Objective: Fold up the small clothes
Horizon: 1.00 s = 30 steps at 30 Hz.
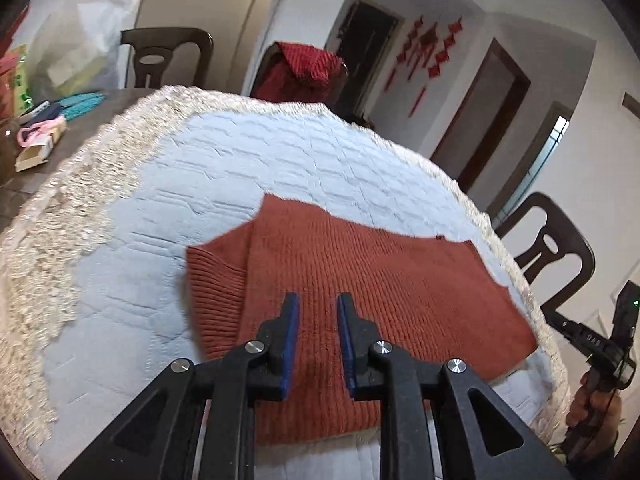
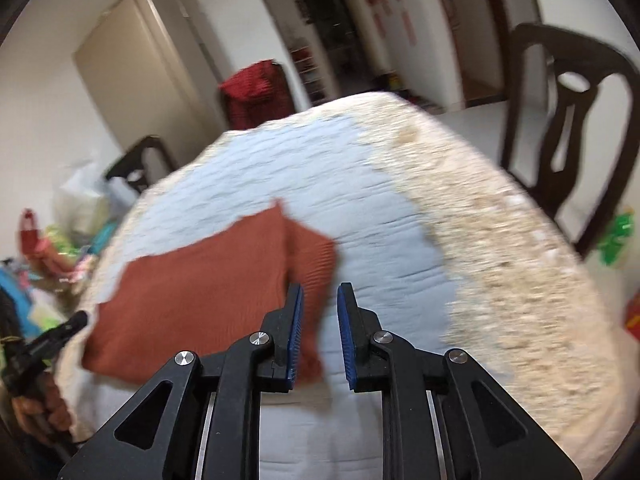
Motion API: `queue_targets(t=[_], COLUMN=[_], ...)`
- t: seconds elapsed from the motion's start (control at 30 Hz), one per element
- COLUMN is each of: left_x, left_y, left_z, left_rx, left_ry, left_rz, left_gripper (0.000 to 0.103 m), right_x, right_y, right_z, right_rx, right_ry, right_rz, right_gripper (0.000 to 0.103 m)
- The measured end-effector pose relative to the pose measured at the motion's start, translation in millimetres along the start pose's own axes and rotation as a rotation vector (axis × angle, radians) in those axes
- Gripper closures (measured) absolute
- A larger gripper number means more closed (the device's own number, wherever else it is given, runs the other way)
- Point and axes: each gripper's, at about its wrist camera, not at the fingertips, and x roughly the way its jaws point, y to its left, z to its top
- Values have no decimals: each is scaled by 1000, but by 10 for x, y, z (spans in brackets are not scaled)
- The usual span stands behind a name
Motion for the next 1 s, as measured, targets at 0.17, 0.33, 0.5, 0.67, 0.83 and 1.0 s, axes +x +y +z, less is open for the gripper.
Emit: queue_targets(t=[0.17, 0.33, 0.5, 0.67, 0.83, 1.0], left_x=[131, 177, 148, 149, 349, 363], left_y=[45, 90, 93, 7, 49, 57], left_z=[-42, -118, -121, 23, 157, 143], left_rx=[0, 1, 5, 38, 28, 37], left_ry=[32, 36, 34, 12, 24, 40], left_rz=[25, 34, 33, 46, 95, 125], left_gripper=[82, 82, 82, 82, 82, 82], right_x=[-12, 237, 539, 458, 589, 731], right_y=[-3, 280, 85, 111, 263, 108], right_z=[-17, -82, -90, -1, 91, 124], right_rx=[-2, -52, 49, 45, 18, 71], right_ry=[8, 55, 111, 86, 80, 109], right_rz=[45, 223, 226, 207, 233, 204], right_gripper=[85, 85, 98, 97, 95, 96])
